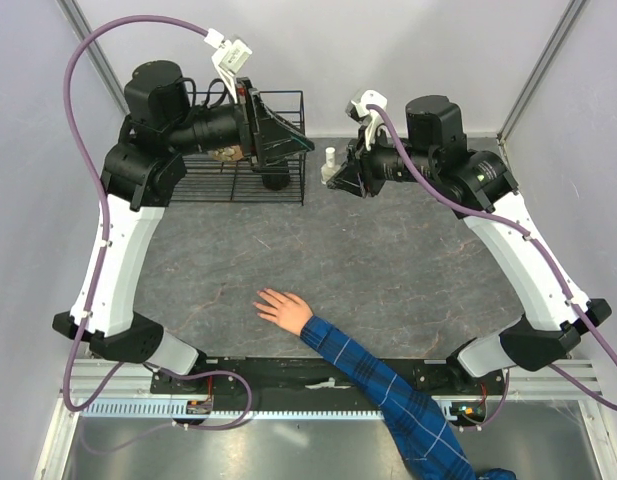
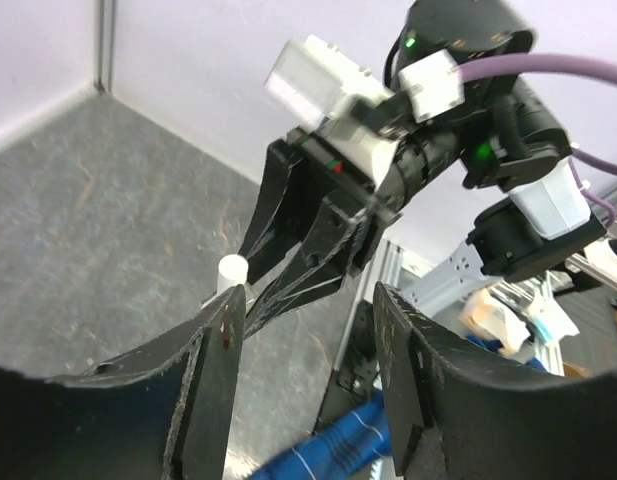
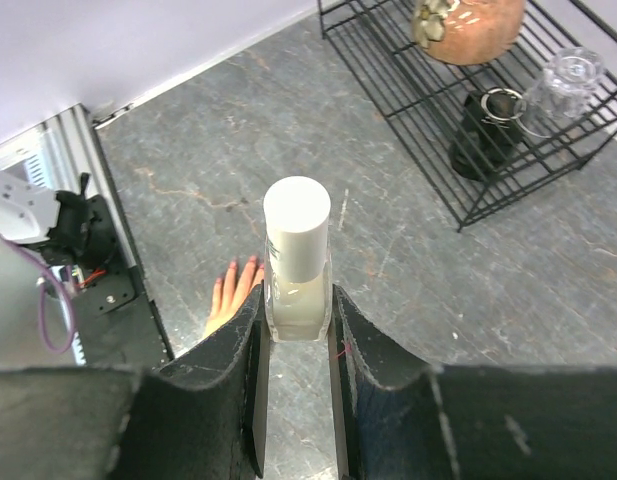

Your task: Paint the nails

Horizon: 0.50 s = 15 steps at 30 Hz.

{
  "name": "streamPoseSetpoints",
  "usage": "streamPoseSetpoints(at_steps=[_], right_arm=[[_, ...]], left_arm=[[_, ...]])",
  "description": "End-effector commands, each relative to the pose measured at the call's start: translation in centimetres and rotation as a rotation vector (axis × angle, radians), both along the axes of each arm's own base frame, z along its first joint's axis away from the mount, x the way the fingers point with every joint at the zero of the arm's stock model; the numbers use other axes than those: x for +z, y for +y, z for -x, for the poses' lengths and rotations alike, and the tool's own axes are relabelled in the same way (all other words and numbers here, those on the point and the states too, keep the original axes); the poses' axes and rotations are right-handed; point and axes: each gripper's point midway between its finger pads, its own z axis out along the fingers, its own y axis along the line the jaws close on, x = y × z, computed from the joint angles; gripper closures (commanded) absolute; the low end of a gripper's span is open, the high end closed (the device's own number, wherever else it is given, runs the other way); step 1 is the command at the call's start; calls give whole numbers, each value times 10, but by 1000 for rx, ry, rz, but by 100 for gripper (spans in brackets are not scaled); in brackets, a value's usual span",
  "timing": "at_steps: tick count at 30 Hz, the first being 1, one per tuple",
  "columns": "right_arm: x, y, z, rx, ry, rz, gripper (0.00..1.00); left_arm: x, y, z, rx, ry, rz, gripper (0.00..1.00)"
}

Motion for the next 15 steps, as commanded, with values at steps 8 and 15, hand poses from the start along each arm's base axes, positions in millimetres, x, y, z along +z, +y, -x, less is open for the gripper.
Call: streamPoseSetpoints(at_steps=[8, 15], right_arm=[[16, 10, 5, 73, -5, -37, 100], [17, 11, 6, 81, 0, -43, 100]], left_arm=[[-28, -7, -7, 33, 39, -106, 49], [-46, -18, -9, 16, 53, -172, 51]])
